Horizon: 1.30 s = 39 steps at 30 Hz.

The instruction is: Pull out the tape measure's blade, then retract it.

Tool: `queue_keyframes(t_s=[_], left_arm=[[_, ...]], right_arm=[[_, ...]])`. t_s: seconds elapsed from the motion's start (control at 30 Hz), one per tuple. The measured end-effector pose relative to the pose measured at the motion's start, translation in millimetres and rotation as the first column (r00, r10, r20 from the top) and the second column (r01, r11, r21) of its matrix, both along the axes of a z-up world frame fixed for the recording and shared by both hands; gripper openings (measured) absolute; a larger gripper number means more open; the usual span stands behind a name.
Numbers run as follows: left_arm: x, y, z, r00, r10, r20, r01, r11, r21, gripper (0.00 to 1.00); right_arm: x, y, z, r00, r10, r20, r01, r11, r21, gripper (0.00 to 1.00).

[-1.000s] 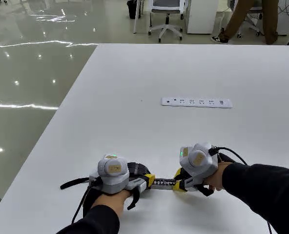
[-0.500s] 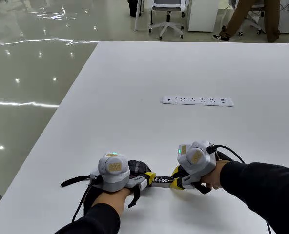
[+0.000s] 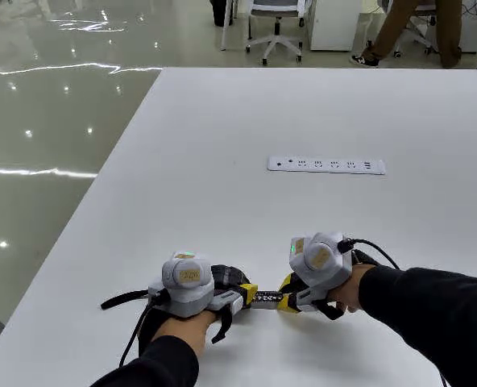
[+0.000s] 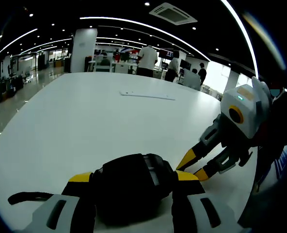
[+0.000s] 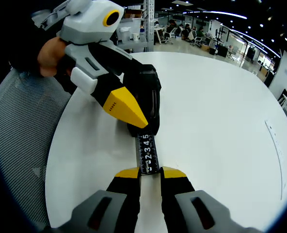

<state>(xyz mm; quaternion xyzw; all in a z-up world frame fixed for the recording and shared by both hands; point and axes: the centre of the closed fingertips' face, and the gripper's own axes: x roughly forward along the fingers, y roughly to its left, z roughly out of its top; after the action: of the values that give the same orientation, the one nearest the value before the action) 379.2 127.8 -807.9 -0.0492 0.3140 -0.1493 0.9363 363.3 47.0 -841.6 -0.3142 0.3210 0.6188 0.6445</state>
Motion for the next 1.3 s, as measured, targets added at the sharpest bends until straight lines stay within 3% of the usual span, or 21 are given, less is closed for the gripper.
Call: queue_keyframes(t_s=[1.3], left_arm=[[0.1, 0.6, 0.4, 1.0, 0.003, 0.0, -0.003, 1.0, -0.023, 0.59]], right_arm=[[-0.2, 23.2, -0.2, 1.0, 0.012, -0.008, -0.012, 1.0, 0.021, 0.11]])
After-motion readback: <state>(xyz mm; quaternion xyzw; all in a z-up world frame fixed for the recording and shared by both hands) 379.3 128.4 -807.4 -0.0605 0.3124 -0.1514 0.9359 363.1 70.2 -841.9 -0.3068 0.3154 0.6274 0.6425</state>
